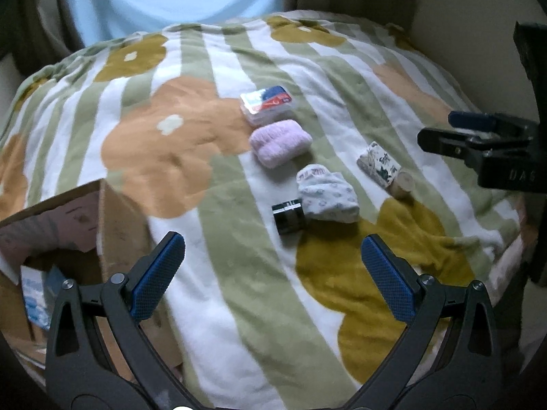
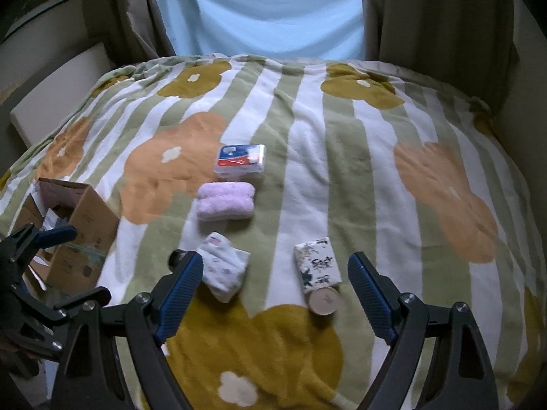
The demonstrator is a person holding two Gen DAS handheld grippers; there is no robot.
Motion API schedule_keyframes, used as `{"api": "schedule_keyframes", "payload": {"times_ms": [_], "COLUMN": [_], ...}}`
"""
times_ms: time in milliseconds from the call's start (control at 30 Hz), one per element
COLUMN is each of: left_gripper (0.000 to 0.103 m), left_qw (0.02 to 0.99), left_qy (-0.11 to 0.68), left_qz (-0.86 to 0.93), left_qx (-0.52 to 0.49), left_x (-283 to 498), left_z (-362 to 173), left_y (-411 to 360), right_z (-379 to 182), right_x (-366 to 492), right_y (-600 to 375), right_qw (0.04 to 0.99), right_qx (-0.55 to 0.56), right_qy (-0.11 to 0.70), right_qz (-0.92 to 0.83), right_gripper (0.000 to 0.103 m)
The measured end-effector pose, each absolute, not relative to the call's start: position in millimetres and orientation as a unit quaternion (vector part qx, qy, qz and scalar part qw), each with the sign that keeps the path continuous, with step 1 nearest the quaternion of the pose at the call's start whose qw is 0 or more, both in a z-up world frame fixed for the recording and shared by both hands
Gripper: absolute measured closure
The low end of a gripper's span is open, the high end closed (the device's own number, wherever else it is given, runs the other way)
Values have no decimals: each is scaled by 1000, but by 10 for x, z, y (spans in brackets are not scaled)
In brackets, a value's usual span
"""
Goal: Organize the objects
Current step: 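Move both grippers back over the remaining items on the bed, then grasp the black lens cap with the left gripper while the right gripper grasps the floral tissue pack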
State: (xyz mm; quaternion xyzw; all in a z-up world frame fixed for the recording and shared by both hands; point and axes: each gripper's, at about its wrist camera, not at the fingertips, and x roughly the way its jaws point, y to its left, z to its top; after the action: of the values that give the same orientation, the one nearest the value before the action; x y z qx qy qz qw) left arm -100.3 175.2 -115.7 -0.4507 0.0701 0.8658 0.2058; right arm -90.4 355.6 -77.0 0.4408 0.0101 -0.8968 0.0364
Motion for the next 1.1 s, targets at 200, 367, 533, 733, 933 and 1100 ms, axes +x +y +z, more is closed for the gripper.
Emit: {"api": "schedule_keyframes", "payload": {"times_ms": [200, 367, 533, 733, 933, 1100], "left_gripper": [3, 8, 16, 16, 30, 35], "left_qw": [218, 238, 248, 256, 269, 279], "left_qy": [95, 95, 98, 98, 92, 87], "left_qz": [859, 856, 853, 855, 846, 848], "left_qx": [-453, -449, -448, -440, -450, -442], "left_x": [-1078, -1174, -1288, -1390, -1530, -1553], "left_z": [-1486, -1707, -1919, -2061, -2176, -2197], "left_y": [1900, 1972, 2007, 2001, 2000, 1997], "right_z": [-970, -1189, -1428, -1652, -1802, -1884], "right_x": [-1019, -1126, -1231, -1334, -1475, -1536], "right_y": [3685, 3805, 3903, 4007, 4005, 3984], "right_qw": [47, 63, 63, 64, 60, 60], "right_qx": [455, 468, 489, 503, 516, 517], "right_qy": [21, 19, 23, 24, 40, 52], "right_qz": [-889, -881, -870, -862, -854, -852], "right_gripper": [19, 19, 19, 19, 19, 20]}}
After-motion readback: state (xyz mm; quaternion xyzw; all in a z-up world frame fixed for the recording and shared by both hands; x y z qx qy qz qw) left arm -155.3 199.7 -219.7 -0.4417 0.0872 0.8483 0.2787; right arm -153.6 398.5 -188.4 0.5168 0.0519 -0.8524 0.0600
